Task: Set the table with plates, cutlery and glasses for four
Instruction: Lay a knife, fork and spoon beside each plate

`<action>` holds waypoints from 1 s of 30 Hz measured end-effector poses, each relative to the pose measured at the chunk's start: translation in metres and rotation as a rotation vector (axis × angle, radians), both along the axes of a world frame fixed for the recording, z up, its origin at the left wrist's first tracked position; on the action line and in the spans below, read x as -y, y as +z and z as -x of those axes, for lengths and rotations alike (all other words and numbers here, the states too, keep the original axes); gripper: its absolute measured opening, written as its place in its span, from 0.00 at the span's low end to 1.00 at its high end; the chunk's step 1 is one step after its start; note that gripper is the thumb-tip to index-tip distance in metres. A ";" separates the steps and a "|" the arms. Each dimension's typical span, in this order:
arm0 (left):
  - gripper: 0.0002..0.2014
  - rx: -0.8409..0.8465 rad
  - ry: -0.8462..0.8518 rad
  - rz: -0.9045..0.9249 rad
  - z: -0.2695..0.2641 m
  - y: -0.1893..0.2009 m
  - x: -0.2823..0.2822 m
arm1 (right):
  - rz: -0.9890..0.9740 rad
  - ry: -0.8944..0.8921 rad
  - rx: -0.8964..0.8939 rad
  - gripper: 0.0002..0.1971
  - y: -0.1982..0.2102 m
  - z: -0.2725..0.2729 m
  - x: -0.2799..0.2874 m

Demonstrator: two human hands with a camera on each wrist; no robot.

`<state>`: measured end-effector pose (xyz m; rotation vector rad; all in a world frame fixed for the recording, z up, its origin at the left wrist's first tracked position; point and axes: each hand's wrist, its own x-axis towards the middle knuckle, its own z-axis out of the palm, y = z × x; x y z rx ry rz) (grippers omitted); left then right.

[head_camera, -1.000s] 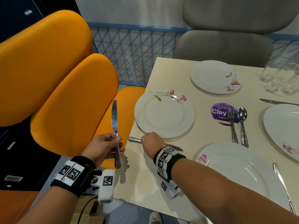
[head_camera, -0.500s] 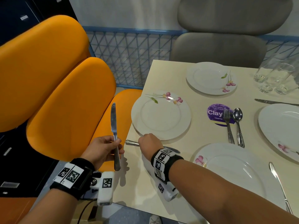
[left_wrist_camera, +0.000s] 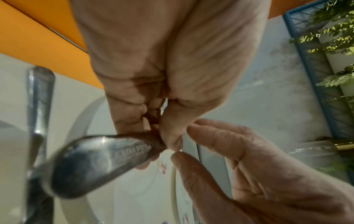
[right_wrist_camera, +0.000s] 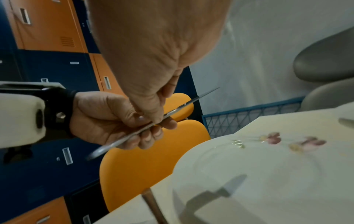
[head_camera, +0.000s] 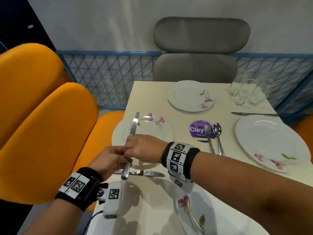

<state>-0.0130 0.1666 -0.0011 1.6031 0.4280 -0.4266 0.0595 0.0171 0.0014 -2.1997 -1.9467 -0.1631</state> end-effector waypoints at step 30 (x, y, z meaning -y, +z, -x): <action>0.48 0.017 0.043 0.126 -0.146 0.011 0.041 | 0.446 -0.128 -0.023 0.10 0.030 -0.172 0.055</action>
